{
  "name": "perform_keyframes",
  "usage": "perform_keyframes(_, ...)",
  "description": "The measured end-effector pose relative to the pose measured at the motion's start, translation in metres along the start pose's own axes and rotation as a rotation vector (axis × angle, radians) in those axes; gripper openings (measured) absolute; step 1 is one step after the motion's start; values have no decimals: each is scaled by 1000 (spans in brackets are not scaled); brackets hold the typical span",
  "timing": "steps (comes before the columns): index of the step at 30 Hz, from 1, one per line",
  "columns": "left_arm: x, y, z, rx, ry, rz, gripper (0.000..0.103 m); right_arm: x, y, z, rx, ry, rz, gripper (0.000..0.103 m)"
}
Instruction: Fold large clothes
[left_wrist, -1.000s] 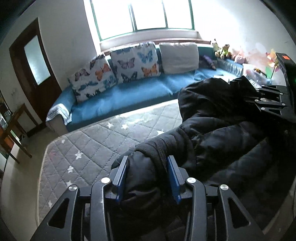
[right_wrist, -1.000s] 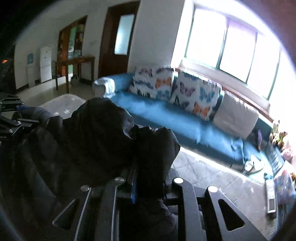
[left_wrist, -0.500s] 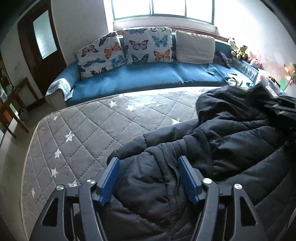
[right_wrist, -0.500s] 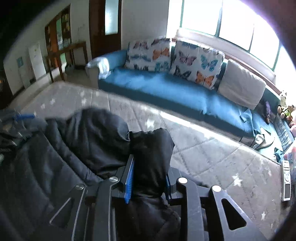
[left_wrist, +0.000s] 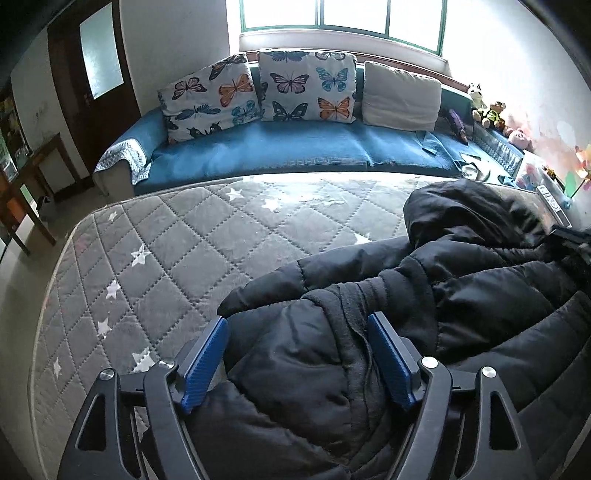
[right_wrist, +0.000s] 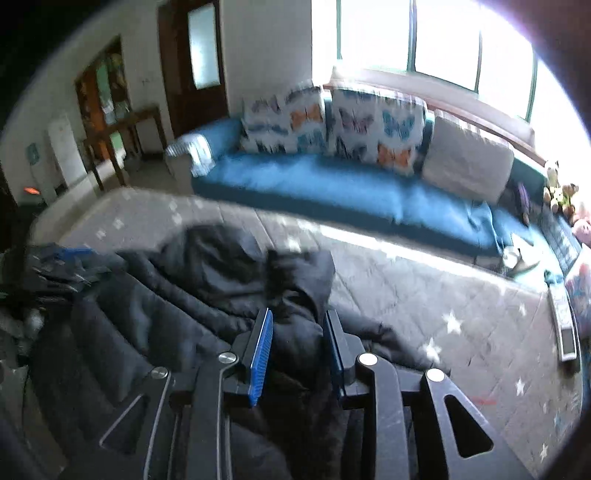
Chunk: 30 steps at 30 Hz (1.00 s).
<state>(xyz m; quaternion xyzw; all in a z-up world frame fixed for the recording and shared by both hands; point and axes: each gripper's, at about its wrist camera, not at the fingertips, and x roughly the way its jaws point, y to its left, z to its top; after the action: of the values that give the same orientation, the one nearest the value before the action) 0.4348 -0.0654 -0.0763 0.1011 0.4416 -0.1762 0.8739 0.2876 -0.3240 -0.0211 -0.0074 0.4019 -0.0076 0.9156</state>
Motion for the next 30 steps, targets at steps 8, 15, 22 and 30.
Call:
perform_keyframes(8,1,1,0,-8,0,11,85,41,-11,-2,71,121,27,36)
perform_keyframes(15,0,0,-1,-8,-3,21,87,9,1,7,7,29,-15,36)
perform_keyframes(22,-2,-2,-2,-5,-8,38,88,-6,50,13,-59,20,121,39)
perform_keyframes(30,-4,-5,-2,-13,-5,43,88,47,80,10,-145,130,66,39)
